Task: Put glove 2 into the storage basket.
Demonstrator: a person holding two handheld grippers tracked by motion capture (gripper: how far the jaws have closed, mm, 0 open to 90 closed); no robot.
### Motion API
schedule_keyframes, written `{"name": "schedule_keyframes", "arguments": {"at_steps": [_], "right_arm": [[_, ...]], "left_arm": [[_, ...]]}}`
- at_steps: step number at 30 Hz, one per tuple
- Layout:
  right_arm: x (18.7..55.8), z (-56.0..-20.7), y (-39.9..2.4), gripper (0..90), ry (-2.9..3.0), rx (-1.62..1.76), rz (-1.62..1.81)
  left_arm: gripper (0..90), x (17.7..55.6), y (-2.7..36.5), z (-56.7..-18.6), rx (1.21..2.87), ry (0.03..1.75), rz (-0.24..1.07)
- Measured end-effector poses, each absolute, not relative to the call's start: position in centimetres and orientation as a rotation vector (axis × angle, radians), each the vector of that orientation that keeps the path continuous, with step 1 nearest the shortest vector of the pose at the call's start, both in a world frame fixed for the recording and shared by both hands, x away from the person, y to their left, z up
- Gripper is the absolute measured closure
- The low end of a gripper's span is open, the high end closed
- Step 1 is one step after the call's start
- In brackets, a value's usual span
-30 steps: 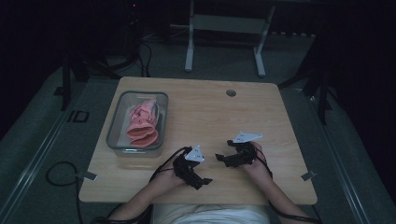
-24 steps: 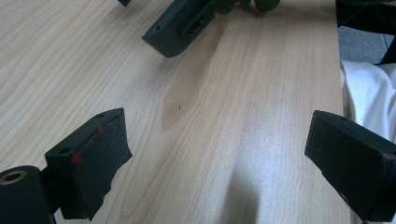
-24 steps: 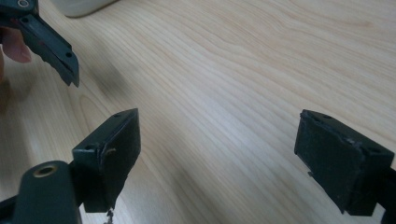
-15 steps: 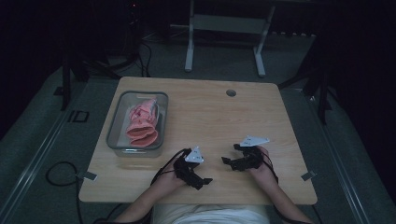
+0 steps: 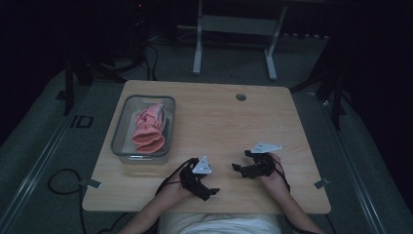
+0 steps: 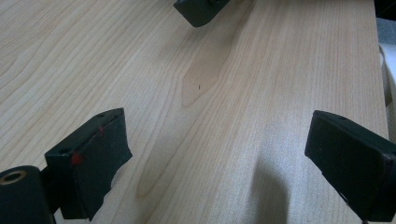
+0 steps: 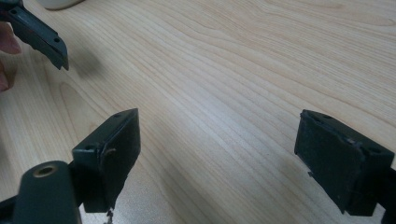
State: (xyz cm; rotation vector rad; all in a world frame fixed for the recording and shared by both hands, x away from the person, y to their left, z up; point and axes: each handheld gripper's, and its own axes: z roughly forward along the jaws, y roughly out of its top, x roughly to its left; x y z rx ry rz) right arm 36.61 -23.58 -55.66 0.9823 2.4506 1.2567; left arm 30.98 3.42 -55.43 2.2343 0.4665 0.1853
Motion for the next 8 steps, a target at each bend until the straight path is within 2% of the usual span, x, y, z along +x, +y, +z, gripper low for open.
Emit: {"name": "schedule_keyframes", "arguments": {"at_steps": [8], "right_arm": [[36.82,-55.81,-23.73,14.5,2.445,0.989,1.248]], "left_arm": [[5.8,30.99,3.44,-55.51,2.232,0.469,0.185]]}}
